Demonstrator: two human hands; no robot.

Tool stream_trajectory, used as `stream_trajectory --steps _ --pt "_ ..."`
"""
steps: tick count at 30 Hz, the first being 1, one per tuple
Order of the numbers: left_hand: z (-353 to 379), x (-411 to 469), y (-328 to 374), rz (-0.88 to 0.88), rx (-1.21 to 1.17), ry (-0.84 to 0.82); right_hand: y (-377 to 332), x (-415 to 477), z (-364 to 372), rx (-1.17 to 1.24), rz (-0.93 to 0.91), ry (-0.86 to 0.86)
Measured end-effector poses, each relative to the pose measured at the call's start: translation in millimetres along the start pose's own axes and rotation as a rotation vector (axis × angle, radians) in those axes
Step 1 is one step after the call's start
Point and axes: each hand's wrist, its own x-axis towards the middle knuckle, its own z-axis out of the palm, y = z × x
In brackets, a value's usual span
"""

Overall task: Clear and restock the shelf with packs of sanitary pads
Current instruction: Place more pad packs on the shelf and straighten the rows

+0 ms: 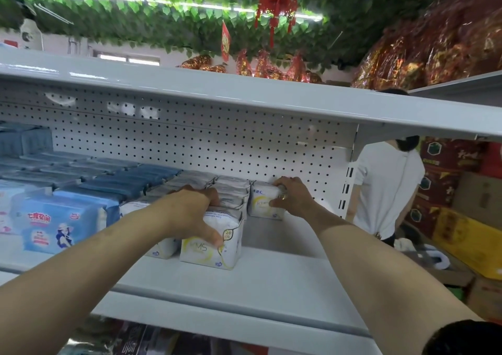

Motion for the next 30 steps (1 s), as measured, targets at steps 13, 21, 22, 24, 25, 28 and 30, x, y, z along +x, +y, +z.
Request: stream_trajectory --steps 13,21,22,24,25,28,30 --pt "1.7 -1.9 -3.0 0.052 -0.014 0.027 -3.8 -3.5 4.5 -0.142 0.004 0.054" --pt "5.9 -3.7 -5.3 0.100 -0.020 0.077 -21.5 -18.7 6.4 -0.226 0.119 0.112" --pt "6.1 -3.4 -5.7 0.105 -0.022 0.078 -26.8 -22.3 5.6 -0.214 0.139 0.137" --pt "6.4 -2.1 -7.2 0.119 -0.042 0.065 -39.7 -30.4 1.8 -0.214 0.170 0.170" --pt "5.8 -1.7 -7.7 0.129 -0.049 0.053 -47.4 -35.4 -1.9 -0.232 0.184 0.171" --pt "-1.1 -1.6 -10.9 0.167 -0.130 0.008 -70.2 -52.0 -17.8 -0.281 0.204 0.162" --pt "-10.3 -0.6 -13.7 0.176 -0.265 0.013 -86.8 -64.9 -29.3 -0.306 0.214 0.156"
